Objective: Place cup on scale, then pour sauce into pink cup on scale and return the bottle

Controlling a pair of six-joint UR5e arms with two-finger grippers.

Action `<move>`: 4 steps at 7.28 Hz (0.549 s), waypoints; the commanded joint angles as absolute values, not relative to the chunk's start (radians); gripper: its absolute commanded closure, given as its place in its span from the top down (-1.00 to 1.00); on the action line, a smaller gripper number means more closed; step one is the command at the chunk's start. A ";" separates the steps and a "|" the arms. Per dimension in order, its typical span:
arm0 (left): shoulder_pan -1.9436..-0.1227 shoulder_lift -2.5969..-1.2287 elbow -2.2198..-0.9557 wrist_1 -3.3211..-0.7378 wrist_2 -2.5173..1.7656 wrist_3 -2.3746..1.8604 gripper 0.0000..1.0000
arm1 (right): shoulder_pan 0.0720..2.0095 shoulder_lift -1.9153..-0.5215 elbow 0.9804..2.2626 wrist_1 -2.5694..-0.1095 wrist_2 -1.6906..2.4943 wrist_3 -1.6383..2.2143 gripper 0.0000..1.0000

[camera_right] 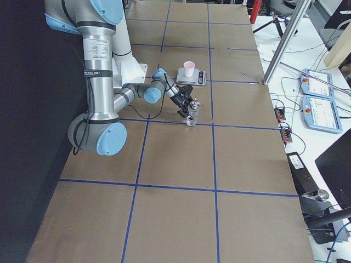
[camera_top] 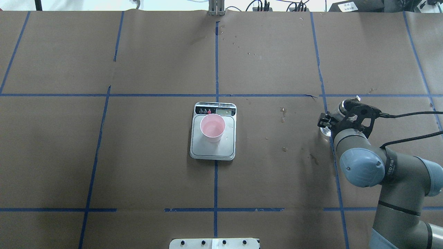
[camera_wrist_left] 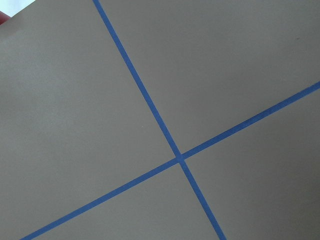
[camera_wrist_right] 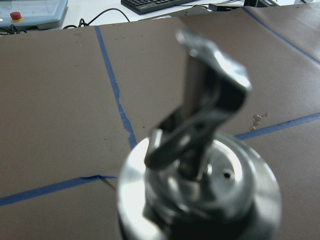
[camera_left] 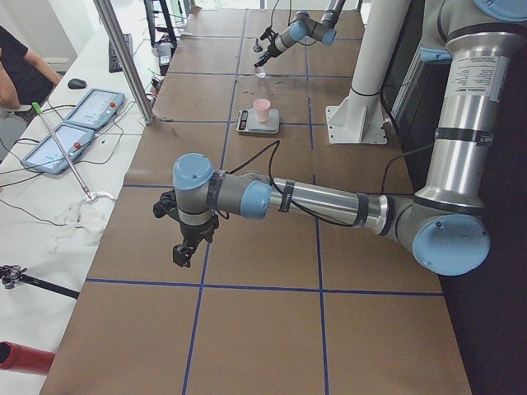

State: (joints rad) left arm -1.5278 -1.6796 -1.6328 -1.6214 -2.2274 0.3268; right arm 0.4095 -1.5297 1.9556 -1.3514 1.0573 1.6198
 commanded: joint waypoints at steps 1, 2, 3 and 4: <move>-1.528 -1.680 -1.632 -1.621 -2.227 0.327 1.00 | 0.410 -1.529 1.957 -1.351 1.081 1.620 -0.83; -1.528 -1.680 -1.632 -1.621 -2.227 0.327 1.00 | 0.411 -1.531 1.957 -1.351 1.086 1.618 -0.07; -1.528 -1.681 -1.632 -1.621 -2.227 0.327 1.00 | 0.411 -1.532 1.956 -1.351 1.086 1.615 0.40; -1.528 -1.681 -1.632 -1.621 -2.227 0.327 1.00 | 0.413 -1.532 1.957 -1.351 1.086 1.615 0.51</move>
